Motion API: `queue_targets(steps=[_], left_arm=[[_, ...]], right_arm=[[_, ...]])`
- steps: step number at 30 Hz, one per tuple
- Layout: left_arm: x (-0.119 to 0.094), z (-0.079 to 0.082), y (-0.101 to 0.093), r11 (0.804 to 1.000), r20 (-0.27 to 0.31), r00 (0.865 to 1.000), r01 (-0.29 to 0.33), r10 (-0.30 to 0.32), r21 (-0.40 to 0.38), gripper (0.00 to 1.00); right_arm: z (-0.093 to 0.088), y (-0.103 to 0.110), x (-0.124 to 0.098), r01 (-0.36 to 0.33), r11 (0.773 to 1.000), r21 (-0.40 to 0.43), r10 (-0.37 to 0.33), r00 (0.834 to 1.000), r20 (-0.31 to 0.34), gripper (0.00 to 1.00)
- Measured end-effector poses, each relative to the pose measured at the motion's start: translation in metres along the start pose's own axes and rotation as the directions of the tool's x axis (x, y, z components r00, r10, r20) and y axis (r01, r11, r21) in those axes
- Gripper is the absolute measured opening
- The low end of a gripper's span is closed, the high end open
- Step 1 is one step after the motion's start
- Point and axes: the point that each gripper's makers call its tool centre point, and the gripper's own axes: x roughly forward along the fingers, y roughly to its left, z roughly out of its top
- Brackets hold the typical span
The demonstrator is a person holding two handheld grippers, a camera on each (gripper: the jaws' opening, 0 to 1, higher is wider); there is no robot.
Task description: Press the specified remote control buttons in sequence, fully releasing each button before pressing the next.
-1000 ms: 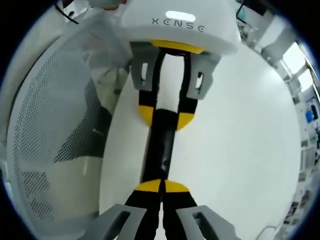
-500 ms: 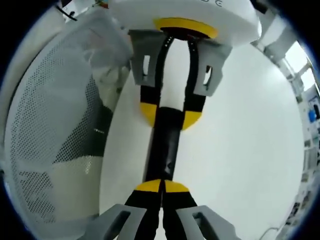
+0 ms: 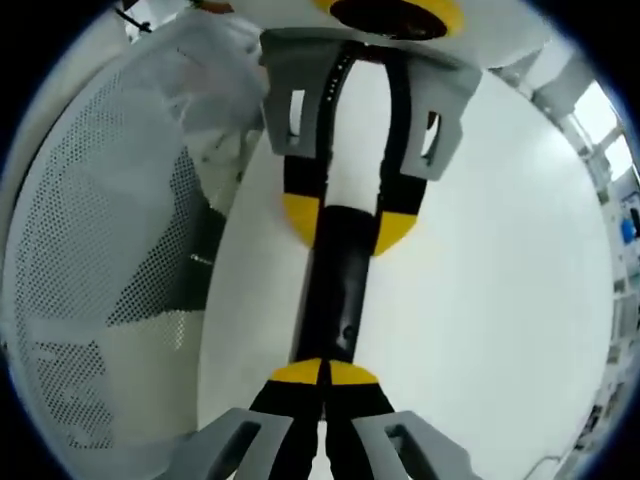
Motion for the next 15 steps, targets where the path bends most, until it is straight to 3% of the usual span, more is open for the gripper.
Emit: queue_targets(steps=[15], left_arm=[[0.0006,0.0002,-0.0007,1.000,-0.001,1.000,0.001,-0.001,-0.003,0.23]], right_arm=[[0.0001,0.0015,0.0005,-0.003,1.000,0.027,0.003,1.000,0.002,0.00]])
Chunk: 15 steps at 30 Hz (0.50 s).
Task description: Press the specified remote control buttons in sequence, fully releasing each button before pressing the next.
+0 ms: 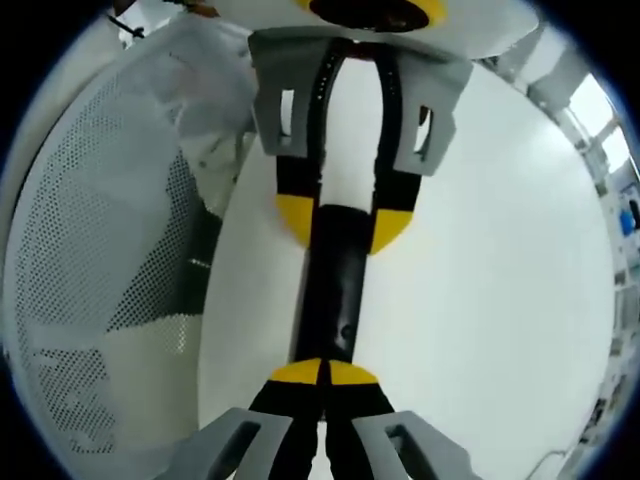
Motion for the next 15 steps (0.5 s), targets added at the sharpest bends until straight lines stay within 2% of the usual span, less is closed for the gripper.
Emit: queue_targets(steps=[15], left_arm=[[-0.0003,0.0008,0.0004,1.000,-0.002,1.000,-0.001,0.001,0.004,0.23]], right_arm=[[-0.0010,-0.0005,-0.0012,0.002,1.000,-0.018,-0.002,1.000,-0.012,0.00]])
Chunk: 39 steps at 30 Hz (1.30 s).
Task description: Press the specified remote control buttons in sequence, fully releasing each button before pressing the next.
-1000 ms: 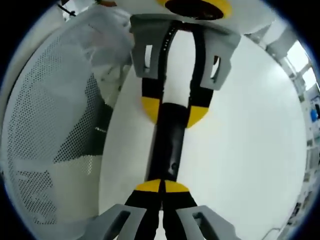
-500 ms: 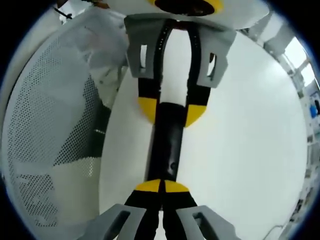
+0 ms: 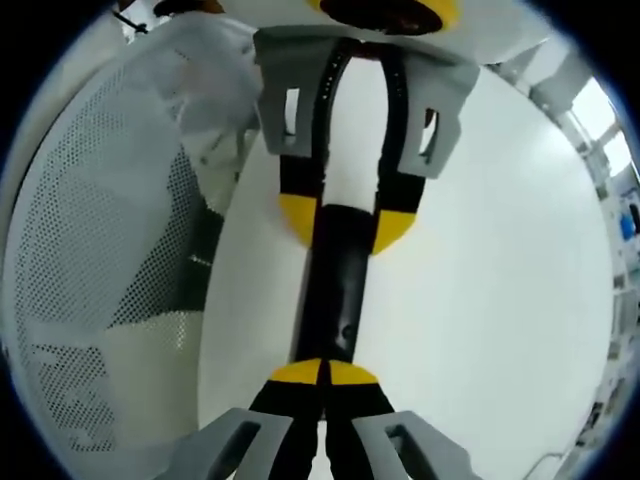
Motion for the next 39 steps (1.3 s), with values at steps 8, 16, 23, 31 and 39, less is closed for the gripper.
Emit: queue_targets(steps=[8,16,23,31,39], left_arm=[[0.000,0.000,0.000,1.000,0.003,1.000,0.000,0.000,0.002,0.23],[0.000,0.000,0.000,1.000,0.003,1.000,-0.001,0.001,0.004,0.23],[0.000,0.000,0.001,1.000,0.006,1.000,-0.001,0.001,0.003,0.23],[-0.001,-0.001,0.001,1.000,0.008,1.000,0.001,-0.001,0.004,0.23],[0.000,-0.001,0.001,1.000,0.012,1.000,0.001,-0.001,0.005,0.23]], right_arm=[[0.001,0.001,-0.002,0.000,1.000,-0.006,0.000,1.000,0.006,0.00],[0.007,-0.003,-0.014,0.017,1.000,-0.024,-0.017,1.000,0.009,0.00],[0.012,-0.008,-0.022,0.030,0.999,-0.030,-0.029,1.000,0.010,0.00],[0.017,-0.010,-0.030,0.042,0.998,-0.039,-0.042,0.999,0.012,0.00],[0.022,-0.016,-0.034,0.048,0.998,-0.050,-0.048,0.999,0.011,0.00]])
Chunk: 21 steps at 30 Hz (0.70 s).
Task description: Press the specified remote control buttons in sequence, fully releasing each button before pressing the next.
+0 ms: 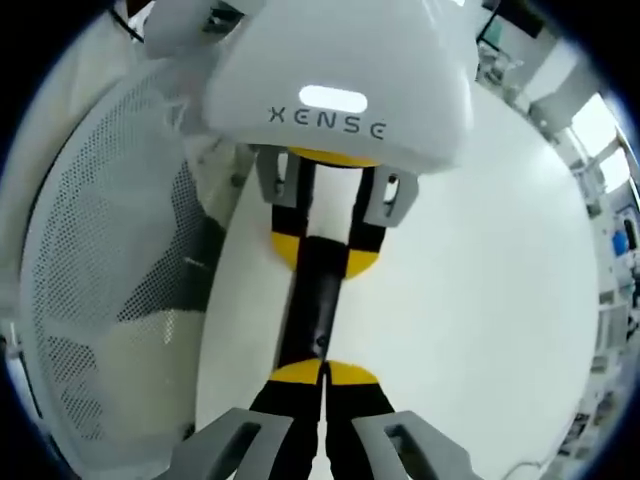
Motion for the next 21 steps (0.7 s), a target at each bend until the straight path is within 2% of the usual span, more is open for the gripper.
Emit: queue_targets(steps=[11,21], left_arm=[[0.000,0.000,0.000,1.000,0.003,1.000,-0.003,0.003,0.005,0.23],[0.000,0.001,-0.001,1.000,0.012,1.000,-0.004,0.004,0.003,0.23]], right_arm=[[0.006,-0.005,-0.003,0.004,1.000,-0.009,-0.004,1.000,0.002,0.00],[0.007,-0.003,0.009,-0.020,1.000,-0.007,0.020,1.000,-0.003,0.00]])
